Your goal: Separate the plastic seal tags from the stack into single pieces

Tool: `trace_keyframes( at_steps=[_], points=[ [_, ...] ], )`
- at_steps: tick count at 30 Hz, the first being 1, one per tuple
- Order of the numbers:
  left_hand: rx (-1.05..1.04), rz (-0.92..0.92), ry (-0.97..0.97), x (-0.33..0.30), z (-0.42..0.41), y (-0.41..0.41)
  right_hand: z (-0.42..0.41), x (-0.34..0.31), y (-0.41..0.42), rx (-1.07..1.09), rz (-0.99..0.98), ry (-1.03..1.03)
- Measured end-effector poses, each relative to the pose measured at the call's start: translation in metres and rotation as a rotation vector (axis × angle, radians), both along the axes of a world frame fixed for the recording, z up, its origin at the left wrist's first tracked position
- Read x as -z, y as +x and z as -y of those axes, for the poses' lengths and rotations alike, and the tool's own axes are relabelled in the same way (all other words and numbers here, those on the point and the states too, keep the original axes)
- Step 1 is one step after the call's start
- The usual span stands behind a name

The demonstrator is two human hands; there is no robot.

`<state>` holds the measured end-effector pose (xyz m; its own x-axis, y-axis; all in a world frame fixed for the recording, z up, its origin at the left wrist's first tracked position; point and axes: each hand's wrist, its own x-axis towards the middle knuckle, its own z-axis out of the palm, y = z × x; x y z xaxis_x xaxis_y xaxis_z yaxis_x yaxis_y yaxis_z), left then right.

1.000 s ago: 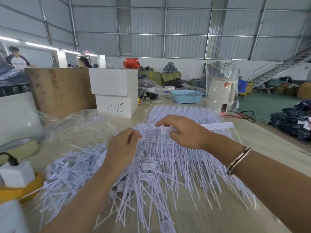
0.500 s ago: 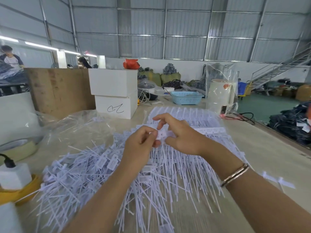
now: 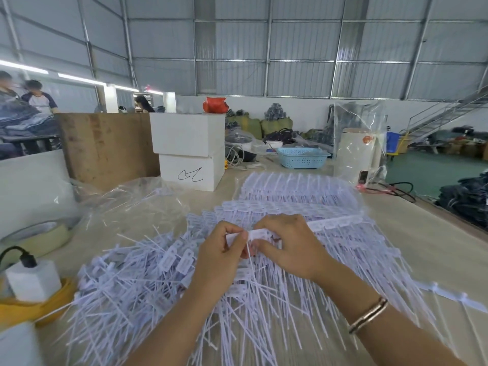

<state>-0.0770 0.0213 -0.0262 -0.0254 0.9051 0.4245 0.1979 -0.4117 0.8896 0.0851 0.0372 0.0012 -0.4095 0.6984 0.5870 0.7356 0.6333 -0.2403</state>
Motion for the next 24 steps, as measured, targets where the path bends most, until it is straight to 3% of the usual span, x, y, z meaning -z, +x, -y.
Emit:
trace_keyframes(
  at_steps=[9,14,19,24],
  points=[
    [0.001,-0.230,0.014,0.007,0.000,-0.001,0.005,0.051,-0.006,0.034,-0.307,0.032],
    [0.062,-0.200,-0.033,0.007,0.000,-0.002,0.007,0.053,-0.009,-0.066,-0.462,-0.084],
    [0.104,-0.137,-0.061,0.005,0.000,-0.004,0.011,0.050,-0.009,-0.107,-0.475,-0.072],
    [0.112,-0.197,0.047,0.006,0.002,-0.005,0.014,0.051,-0.008,-0.061,-0.431,-0.035]
  ],
)
